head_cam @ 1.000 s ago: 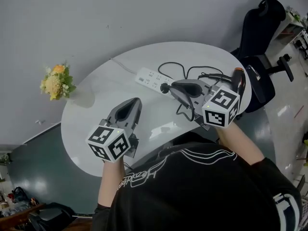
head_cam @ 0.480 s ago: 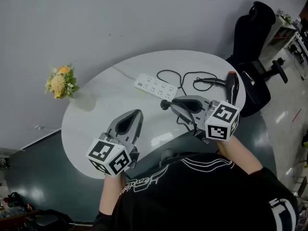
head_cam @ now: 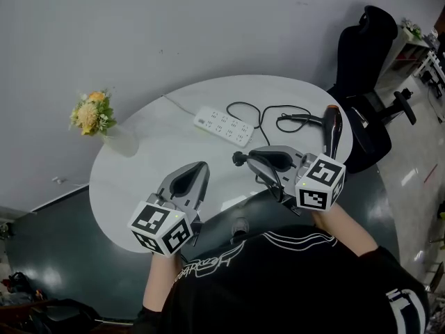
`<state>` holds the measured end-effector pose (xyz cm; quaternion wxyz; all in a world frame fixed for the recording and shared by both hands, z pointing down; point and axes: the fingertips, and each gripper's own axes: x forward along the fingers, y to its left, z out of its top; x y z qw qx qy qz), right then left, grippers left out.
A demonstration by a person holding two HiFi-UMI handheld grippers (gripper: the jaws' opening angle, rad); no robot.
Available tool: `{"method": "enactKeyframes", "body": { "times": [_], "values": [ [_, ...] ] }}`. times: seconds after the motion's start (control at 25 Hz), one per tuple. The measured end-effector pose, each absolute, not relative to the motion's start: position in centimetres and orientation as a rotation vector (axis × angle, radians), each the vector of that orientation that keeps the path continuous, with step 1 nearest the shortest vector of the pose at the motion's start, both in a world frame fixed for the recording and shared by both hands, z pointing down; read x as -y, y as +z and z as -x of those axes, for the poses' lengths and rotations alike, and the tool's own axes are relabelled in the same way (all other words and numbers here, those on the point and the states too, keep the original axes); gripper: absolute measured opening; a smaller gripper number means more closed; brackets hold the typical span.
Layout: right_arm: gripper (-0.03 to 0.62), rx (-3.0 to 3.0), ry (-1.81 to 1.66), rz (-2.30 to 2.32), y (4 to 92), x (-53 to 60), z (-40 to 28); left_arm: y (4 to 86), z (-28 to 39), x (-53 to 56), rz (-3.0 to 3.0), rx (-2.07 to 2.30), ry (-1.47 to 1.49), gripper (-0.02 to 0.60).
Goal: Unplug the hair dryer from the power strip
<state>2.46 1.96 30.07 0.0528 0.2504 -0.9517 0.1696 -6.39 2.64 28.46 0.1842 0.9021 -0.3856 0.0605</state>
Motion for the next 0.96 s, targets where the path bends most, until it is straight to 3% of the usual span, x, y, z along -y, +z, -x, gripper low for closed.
{"method": "enactKeyframes", "body": {
  "times": [0.96],
  "values": [
    [0.028,2.899,0.561,-0.757,30.9,-2.3,-3.9,29.9,4.7,-3.9,-2.520,1.125,0.243,0.005]
  ]
}}
